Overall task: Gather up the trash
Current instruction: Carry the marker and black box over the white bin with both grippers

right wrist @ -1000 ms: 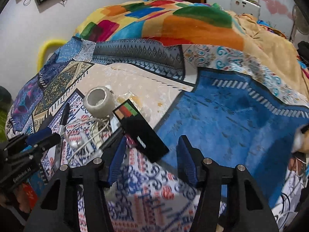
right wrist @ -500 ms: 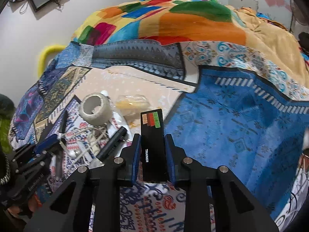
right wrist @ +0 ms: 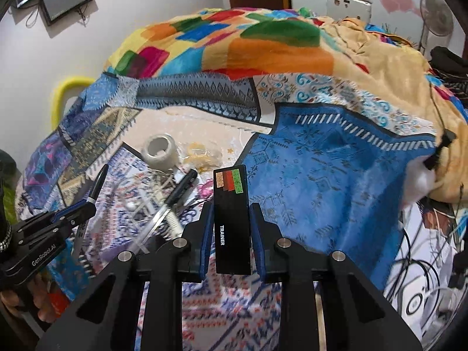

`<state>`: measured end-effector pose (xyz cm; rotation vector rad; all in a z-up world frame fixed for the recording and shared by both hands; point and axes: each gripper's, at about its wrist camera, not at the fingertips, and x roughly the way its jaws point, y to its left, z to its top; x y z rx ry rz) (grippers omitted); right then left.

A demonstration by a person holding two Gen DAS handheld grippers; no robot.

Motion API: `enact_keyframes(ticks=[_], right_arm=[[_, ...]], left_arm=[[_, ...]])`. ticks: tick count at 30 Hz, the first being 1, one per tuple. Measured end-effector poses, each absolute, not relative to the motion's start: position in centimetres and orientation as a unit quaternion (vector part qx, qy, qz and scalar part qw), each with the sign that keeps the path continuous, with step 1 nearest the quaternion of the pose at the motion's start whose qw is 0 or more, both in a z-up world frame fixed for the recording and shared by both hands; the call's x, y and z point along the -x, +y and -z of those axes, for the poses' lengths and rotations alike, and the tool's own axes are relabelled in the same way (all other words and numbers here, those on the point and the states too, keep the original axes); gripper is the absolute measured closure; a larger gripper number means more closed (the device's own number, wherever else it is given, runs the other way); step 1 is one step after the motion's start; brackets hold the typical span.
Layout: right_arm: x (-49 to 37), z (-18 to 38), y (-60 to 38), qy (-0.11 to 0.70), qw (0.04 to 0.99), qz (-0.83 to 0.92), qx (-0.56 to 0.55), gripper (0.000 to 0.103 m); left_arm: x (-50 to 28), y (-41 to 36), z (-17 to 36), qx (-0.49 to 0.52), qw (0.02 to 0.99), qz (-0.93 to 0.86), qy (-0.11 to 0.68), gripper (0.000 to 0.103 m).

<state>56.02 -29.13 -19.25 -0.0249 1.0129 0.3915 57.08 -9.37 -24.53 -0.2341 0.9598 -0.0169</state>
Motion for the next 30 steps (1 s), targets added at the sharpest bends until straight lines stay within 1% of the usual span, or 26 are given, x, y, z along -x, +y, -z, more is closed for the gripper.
enact_keyframes(ticks=[10, 21, 30], right_arm=[[-51.1, 12.0, -28.9, 0.439, 0.881, -0.177, 0.001, 0.081], [-43.5, 3.4, -26.8, 0.378, 0.904, -0.199, 0.001, 0.081], [-36.8, 0.5, -23.7, 0.350, 0.907, -0.233, 0.005, 0.081]], left_arm=[[-51.6, -8.4, 16.7, 0.097, 0.905, 0.016, 0.414, 0.093], [-42.7, -5.7, 8.5, 0.093, 0.931, 0.011, 0.353, 0.093], [-33.9, -2.1, 4.5, 0.086, 0.944, -0.008, 0.318, 0.093]])
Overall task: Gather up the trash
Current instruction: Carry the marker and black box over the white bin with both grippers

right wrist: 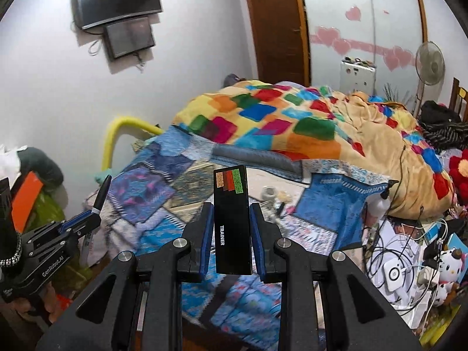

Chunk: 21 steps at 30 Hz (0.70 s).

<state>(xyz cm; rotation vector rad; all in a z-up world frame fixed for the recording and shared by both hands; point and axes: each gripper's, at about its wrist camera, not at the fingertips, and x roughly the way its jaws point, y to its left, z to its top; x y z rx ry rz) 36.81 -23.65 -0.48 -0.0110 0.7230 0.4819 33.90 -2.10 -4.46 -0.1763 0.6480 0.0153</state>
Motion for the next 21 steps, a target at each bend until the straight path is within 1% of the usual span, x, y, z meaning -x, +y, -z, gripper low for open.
enact_keyframes(ticks=[10, 14, 21], right_arm=[[-30.3, 1.3, -17.9, 0.358, 0.888, -0.288, 0.015, 0.081], [-28.3, 2.4, -14.7, 0.363, 0.878, -0.311, 0.030, 0.081], [-24.8, 4.9, -9.2, 0.383, 0.853, -0.350, 0.053, 0.081]], left_arm=[[-24.9, 3.1, 3.8, 0.088, 0.948, -0.036, 0.304, 0.093], [-21.9, 5.7, 4.8, 0.096, 0.944, -0.056, 0.311, 0.093], [-17.8, 10.4, 8.2, 0.115, 0.929, -0.091, 0.340, 0.093]])
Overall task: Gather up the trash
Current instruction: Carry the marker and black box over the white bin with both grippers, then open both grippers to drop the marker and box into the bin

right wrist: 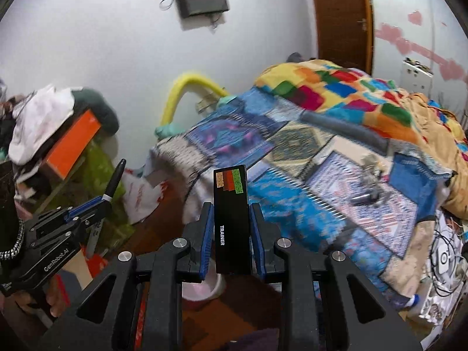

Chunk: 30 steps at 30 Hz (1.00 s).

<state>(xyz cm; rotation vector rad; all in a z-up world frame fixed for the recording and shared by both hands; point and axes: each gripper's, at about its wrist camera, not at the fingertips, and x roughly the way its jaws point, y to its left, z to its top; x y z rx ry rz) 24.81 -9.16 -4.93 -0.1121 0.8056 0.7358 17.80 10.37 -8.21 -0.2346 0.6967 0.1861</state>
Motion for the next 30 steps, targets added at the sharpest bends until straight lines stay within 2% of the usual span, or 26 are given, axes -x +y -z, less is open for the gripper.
enact_keyframes(ticks=[12, 30], right_arm=[[-21.7, 13.2, -0.4, 0.455, 0.792, -0.384, 0.140, 0.081], [-22.4, 28.6, 7.4, 0.601, 0.671, -0.380, 0.210, 0.081]], left_arm=[[-15.5, 16.2, 17.6, 0.159, 0.883, -0.132, 0.421, 0.093], [-17.8, 20.0, 34.9, 0.255, 0.765, -0.125, 0.578, 0.093]])
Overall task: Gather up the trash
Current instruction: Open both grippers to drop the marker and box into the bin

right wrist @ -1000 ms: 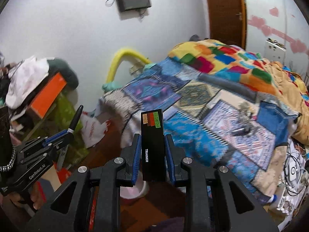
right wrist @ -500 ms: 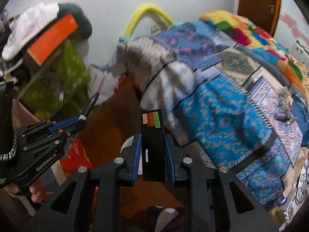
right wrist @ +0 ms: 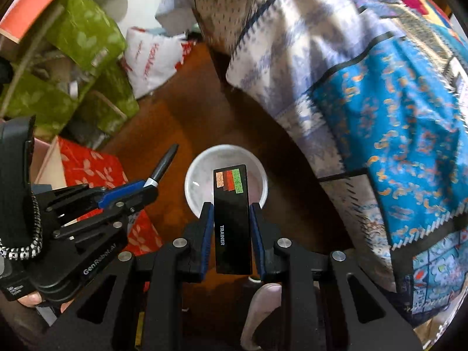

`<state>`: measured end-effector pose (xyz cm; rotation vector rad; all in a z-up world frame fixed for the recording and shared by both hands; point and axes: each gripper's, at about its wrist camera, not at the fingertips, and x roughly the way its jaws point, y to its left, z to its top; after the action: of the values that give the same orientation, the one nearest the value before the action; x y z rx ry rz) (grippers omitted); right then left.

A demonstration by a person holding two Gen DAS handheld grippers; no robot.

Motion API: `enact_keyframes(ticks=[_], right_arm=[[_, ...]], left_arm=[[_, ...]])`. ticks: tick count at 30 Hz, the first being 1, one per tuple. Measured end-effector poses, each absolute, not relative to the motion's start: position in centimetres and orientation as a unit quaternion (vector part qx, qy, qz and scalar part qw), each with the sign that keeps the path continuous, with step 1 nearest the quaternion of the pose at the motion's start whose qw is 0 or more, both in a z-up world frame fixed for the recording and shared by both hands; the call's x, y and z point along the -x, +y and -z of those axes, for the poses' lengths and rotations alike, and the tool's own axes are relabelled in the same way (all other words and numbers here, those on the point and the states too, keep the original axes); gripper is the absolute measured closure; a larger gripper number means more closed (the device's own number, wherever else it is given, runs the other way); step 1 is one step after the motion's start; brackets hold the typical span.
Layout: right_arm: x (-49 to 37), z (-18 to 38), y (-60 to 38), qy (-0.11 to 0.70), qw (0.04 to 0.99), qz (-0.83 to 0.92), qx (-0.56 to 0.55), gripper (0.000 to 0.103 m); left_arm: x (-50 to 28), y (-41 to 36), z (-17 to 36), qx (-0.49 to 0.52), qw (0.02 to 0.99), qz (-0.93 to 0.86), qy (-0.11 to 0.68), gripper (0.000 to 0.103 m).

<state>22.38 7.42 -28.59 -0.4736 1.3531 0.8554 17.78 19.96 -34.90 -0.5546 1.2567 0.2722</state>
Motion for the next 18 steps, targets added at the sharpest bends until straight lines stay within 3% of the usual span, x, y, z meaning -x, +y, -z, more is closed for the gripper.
enact_keyframes(ticks=[8, 12, 18], right_arm=[[-23.7, 30.0, 9.1, 0.627, 0.642, -0.399, 0.188, 0.080], [-24.2, 30.3, 9.0, 0.641, 0.638, -0.389, 0.177, 0.074], [-24.0, 29.6, 8.2, 0.628, 0.647, -0.388, 0.190, 0.072]], left_arm=[[-19.6, 21.1, 36.5, 0.267, 0.746, -0.135, 0.595, 0.092], [-19.8, 21.1, 36.3, 0.256, 0.746, -0.146, 0.596, 0.073], [-19.0, 20.9, 35.1, 0.247, 0.756, -0.149, 0.588, 0.073]])
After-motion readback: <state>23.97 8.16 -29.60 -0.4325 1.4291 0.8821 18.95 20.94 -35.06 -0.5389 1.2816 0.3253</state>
